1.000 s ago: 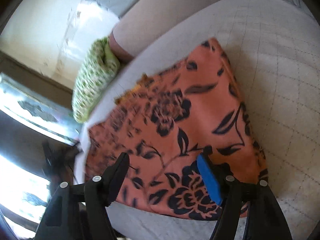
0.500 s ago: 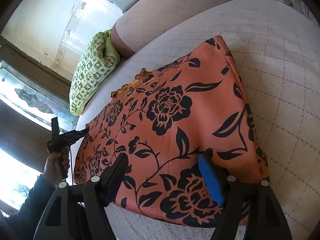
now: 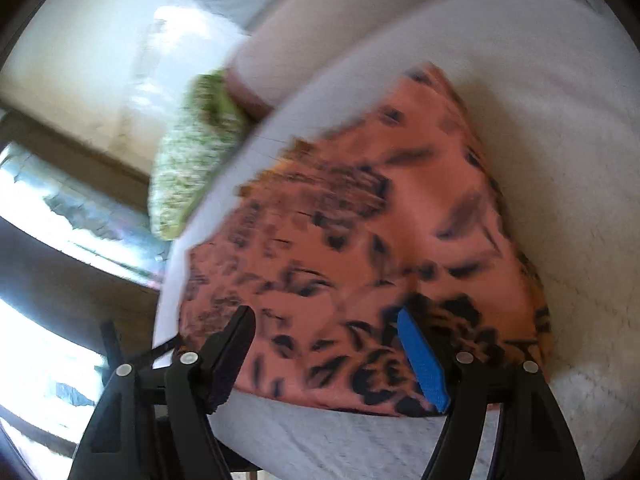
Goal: Fold small clothes
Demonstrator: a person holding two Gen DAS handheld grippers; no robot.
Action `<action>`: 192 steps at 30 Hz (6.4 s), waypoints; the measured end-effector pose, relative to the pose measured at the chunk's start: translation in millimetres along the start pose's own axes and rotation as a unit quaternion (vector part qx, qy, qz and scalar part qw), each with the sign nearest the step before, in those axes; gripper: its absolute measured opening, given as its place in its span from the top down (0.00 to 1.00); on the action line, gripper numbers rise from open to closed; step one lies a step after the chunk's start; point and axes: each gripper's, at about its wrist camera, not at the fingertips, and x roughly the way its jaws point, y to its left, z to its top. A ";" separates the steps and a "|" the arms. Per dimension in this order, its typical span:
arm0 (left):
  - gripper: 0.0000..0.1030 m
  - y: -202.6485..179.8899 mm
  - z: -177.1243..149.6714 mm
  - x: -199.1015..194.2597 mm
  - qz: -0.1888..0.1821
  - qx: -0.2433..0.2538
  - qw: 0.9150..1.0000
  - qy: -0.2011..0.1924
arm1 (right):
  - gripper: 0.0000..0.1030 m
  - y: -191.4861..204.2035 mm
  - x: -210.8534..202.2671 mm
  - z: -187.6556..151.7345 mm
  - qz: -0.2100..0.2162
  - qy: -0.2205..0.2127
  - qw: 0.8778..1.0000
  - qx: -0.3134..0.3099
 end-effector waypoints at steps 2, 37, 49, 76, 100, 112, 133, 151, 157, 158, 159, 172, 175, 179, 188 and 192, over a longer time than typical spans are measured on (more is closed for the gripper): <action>0.43 -6.9 1.1 -13.3 0.005 0.006 1.000 -0.021 | 0.26 -5.3 -3.1 0.9 0.014 -0.005 1.000 0.020; 0.29 -92.3 -20.5 -11.4 -0.020 0.012 0.999 -0.032 | 0.17 -43.0 54.6 155.2 -0.026 -0.036 0.993 0.110; 0.28 -100.5 -29.8 -14.1 -0.023 0.005 0.999 -0.039 | 0.17 -29.8 -24.9 37.5 0.023 -0.033 0.996 0.084; 0.21 -143.1 -22.7 -12.9 -0.031 0.057 0.996 -0.059 | 0.42 -69.6 -24.1 -50.5 0.065 -0.066 0.963 0.252; 0.21 -158.5 -7.2 -18.3 -0.025 0.055 0.994 -0.086 | 0.12 -58.5 -24.5 -33.4 0.040 -0.097 0.969 0.225; 0.19 -200.6 8.6 10.5 0.001 0.112 0.992 -0.058 | 0.43 -49.2 -14.8 -14.3 -0.016 -0.096 0.975 0.198; 0.23 -179.5 -0.1 25.7 0.016 0.120 0.991 -0.058 | 0.86 -18.1 13.2 8.8 -0.136 -0.065 0.982 0.111; 0.24 34.8 -29.1 -102.9 -0.014 -0.163 0.971 -0.177 | 0.86 275.1 72.1 -33.6 -0.056 -0.058 0.975 -0.208; 0.24 57.6 -48.2 -85.3 -0.014 -0.186 0.972 -0.141 | 0.86 296.2 202.2 -87.2 -0.084 0.072 0.967 -0.229; 0.24 56.5 -48.4 -81.5 -0.017 -0.181 0.973 -0.140 | 0.86 293.6 211.9 -92.1 -0.089 0.083 0.967 -0.224; 0.24 56.7 -49.2 -82.2 -0.016 -0.176 0.974 -0.143 | 0.86 292.5 218.0 -96.4 -0.093 0.086 0.967 -0.221; 0.24 74.4 -58.7 -72.7 -0.019 -0.196 0.970 -0.139 | 0.75 326.9 237.9 -127.7 -0.121 0.103 0.950 -0.268; 0.26 75.4 -59.6 -71.4 -0.019 -0.198 0.970 -0.140 | 0.43 331.5 229.1 -137.8 -0.075 0.076 0.956 -0.272; 0.26 74.2 -60.5 -70.8 -0.026 -0.197 0.971 -0.136 | 0.36 330.9 218.3 -136.1 0.015 0.120 0.960 -0.251; 0.26 52.3 -63.3 -90.0 -0.055 -0.151 0.975 -0.152 | 0.36 256.6 148.4 -113.3 0.118 0.071 0.984 -0.115; 0.26 25.3 -55.5 -101.3 -0.089 -0.101 0.980 -0.149 | 0.36 217.1 97.5 -101.0 0.111 0.017 0.992 -0.066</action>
